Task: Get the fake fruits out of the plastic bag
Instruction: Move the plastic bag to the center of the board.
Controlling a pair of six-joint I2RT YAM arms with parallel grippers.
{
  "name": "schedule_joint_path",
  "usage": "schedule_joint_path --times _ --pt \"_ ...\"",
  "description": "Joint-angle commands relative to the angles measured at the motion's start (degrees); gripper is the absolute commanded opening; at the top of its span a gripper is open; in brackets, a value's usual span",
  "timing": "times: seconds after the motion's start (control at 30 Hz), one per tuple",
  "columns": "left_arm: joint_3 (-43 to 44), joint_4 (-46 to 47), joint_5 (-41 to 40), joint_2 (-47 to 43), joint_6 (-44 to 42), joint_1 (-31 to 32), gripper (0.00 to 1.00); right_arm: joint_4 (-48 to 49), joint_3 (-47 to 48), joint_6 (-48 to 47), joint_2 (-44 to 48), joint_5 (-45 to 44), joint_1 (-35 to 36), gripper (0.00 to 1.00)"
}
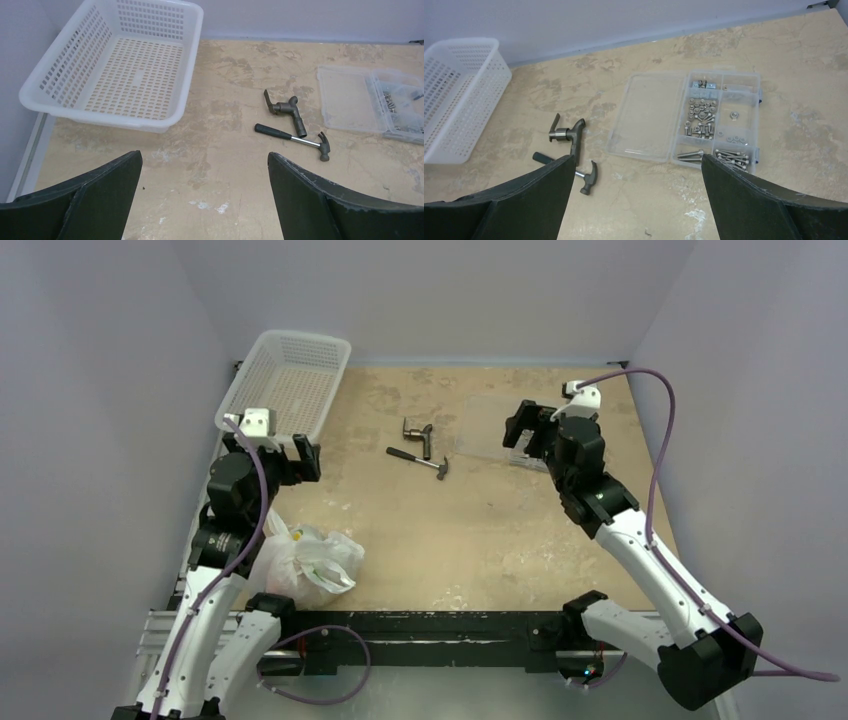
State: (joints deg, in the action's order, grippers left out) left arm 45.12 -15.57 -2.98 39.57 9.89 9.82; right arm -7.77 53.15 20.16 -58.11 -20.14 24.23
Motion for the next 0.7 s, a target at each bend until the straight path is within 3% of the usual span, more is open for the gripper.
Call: schedule_joint_path --times 0.0,0.17,0.3,0.67 --pt "2.2 0.6 -2.2 -1.0 0.4 0.1 0.97 2.6 1.2 2.4 1.3 3.4 0.5 0.99" --pt "2.2 0.1 -3.4 -1.6 0.1 0.5 0.97 3.0 2.4 4.3 -1.4 12.1 1.4 0.99" --pt "1.9 0.1 -4.8 -3.4 0.0 0.6 0.97 6.5 2.2 6.0 -5.4 18.5 6.2 0.99" --pt "-1.2 2.4 -12.4 -10.8 -0.3 1.3 0.96 18.5 10.1 6.0 -26.8 21.8 33.8 0.99"
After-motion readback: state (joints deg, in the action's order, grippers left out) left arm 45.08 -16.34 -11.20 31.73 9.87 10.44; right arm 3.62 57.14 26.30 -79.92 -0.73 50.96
